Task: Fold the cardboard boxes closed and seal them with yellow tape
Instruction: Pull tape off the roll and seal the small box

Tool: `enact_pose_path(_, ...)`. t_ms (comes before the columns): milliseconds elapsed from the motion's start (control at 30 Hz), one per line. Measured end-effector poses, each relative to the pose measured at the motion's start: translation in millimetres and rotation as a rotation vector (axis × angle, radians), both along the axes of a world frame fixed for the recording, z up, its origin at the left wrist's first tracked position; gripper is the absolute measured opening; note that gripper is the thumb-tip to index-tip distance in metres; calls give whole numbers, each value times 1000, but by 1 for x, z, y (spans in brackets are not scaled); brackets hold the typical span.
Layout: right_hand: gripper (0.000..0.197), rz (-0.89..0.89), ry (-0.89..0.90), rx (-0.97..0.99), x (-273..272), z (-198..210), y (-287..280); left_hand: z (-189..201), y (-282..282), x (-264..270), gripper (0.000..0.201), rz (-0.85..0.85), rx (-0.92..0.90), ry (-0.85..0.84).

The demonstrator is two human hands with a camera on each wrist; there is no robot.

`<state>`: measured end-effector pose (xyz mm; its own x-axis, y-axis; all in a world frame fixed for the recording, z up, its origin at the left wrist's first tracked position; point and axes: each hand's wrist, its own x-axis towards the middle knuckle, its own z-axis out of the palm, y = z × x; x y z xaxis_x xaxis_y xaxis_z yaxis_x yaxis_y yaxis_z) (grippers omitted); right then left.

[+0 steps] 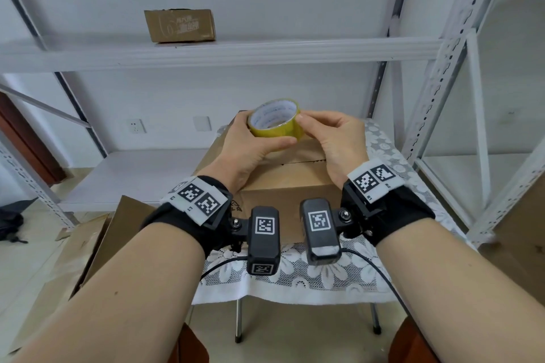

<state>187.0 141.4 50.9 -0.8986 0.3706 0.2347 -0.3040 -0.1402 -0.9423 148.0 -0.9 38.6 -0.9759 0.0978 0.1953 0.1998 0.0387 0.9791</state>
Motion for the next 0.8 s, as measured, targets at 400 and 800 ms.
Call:
enact_pose_path(400, 10, -45, -39, 79, -5, -5, 3, 0, -2, 1, 82, -50, -32, 2)
enact_pose_path(800, 15, -55, -121, 187, -7, -2, 3, -1, -2, 1, 80, -65, -43, -8)
